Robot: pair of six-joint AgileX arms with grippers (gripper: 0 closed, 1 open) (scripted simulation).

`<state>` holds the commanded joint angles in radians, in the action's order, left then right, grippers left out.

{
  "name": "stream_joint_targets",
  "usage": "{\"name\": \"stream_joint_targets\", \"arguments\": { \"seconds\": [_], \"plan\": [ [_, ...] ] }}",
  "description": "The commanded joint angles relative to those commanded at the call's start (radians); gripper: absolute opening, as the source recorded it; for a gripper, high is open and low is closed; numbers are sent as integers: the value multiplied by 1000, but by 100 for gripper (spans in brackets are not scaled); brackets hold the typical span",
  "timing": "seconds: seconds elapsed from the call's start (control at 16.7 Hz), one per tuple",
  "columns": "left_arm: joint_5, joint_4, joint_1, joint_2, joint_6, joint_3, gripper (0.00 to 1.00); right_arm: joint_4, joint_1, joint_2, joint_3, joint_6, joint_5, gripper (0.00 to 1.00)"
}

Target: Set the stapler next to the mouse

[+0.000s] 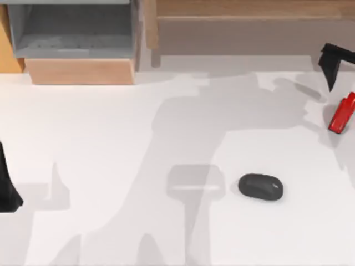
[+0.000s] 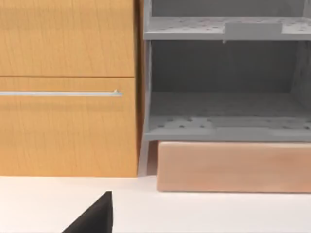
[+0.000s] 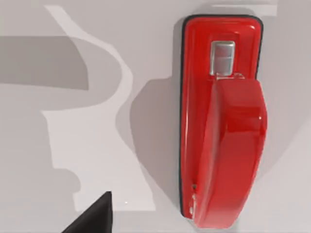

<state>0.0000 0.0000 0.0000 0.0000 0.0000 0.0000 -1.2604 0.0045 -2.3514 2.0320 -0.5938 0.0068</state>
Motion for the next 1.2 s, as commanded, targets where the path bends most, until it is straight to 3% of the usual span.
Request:
{"name": "stream_joint_targets", "arguments": {
  "seconds": [0.48, 1.2],
  "plan": [
    [0, 0, 0, 0, 0, 0, 100, 8, -6, -5, 8, 2, -4, 100],
    [0, 0, 0, 0, 0, 0, 100, 171, 2, -52, -109, -3, -4, 100]
  ]
}}
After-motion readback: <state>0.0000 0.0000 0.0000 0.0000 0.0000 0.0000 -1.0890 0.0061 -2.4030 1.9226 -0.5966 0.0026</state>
